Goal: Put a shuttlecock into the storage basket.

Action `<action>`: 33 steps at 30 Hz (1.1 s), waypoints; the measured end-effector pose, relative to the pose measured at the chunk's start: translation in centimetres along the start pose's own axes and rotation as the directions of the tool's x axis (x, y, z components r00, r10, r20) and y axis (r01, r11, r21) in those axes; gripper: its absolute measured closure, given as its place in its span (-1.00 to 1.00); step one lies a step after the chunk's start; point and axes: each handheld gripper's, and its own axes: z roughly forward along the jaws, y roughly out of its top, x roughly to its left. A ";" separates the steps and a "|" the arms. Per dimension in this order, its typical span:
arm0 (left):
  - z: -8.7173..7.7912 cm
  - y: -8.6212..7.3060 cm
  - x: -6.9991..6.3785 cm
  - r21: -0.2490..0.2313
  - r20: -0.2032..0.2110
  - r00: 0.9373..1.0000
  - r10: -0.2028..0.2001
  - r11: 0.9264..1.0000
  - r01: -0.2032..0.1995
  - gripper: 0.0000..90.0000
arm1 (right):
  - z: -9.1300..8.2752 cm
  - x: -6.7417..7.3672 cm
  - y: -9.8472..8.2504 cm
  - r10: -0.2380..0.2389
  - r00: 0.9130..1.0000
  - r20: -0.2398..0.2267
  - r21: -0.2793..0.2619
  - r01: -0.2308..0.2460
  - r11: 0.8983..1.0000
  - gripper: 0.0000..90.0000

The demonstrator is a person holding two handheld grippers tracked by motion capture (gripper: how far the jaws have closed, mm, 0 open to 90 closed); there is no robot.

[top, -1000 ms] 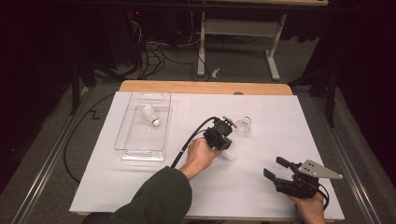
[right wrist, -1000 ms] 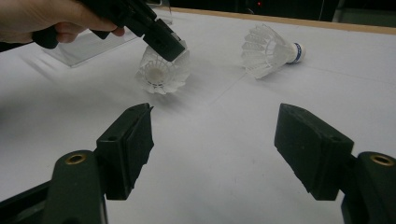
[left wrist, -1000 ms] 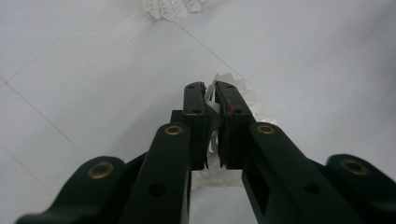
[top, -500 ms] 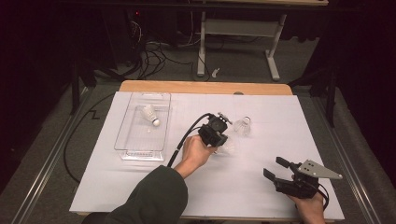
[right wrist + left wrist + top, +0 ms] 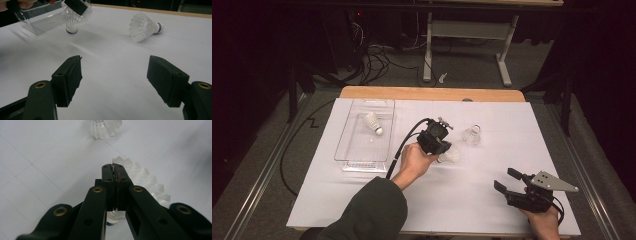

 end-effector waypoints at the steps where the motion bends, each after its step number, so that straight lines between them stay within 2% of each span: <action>1: -0.1 0.0 0.0 -0.007 0.002 1.000 0.009 1.000 -0.009 0.98 | 0.0 0.0 0.0 0.000 1.000 0.000 0.000 0.000 1.000 -0.37; 8: -1.2 -0.1 -0.3 -0.104 0.007 1.000 0.026 0.994 -0.025 0.97 | 0.0 0.0 0.0 -0.001 1.000 -0.001 -0.001 0.001 1.000 -0.37; 15: -2.2 -0.6 -0.1 -0.156 0.005 1.000 0.024 0.988 -0.023 0.98 | 0.0 0.0 0.0 0.000 1.000 0.000 -0.001 0.000 1.000 -0.37; 33: -3.9 -1.9 0.6 -0.202 0.006 1.000 0.006 0.979 -0.005 0.98 | 0.0 0.0 0.0 0.000 1.000 0.002 -0.001 0.000 1.000 -0.37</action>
